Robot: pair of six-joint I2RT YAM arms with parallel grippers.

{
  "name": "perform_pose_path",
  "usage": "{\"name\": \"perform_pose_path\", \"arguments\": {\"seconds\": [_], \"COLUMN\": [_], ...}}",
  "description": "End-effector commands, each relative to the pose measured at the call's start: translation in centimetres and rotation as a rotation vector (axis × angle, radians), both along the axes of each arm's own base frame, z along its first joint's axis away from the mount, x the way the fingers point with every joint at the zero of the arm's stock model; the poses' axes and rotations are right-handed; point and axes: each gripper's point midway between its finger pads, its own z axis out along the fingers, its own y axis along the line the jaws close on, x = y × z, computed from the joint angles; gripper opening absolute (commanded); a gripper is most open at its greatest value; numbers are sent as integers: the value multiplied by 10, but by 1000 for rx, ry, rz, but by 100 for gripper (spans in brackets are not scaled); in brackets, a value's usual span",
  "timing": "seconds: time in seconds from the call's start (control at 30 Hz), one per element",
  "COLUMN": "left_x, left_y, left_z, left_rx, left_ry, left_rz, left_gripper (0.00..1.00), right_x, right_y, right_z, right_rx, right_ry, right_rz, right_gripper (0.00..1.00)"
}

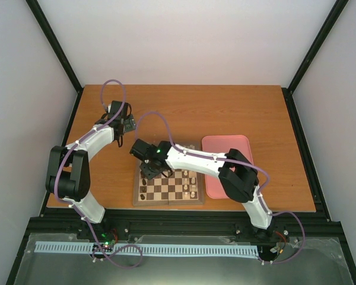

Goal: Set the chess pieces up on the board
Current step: Place the chess piece on the chessboard, then pick up the chess piece from the storage box.

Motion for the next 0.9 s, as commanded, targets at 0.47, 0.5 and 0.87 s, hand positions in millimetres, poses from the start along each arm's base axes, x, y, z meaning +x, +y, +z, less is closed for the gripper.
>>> {"name": "perform_pose_path", "arguments": {"seconds": [0.47, 0.5, 0.87], "left_x": [8, 9, 9], "left_y": [-3, -3, -4], "left_z": [10, 9, 8], "left_rx": [3, 3, 2], "left_ry": [-22, -20, -16], "left_rz": [-9, -10, -12], "left_gripper": [100, 100, 100], "right_x": [28, 30, 24], "right_y": [-140, -160, -347], "right_z": [65, 63, 5], "right_rx": [-4, -10, -91], "right_ry": [-163, -162, -71], "right_rz": [-325, -368, -839], "right_gripper": [46, 46, 46]}}
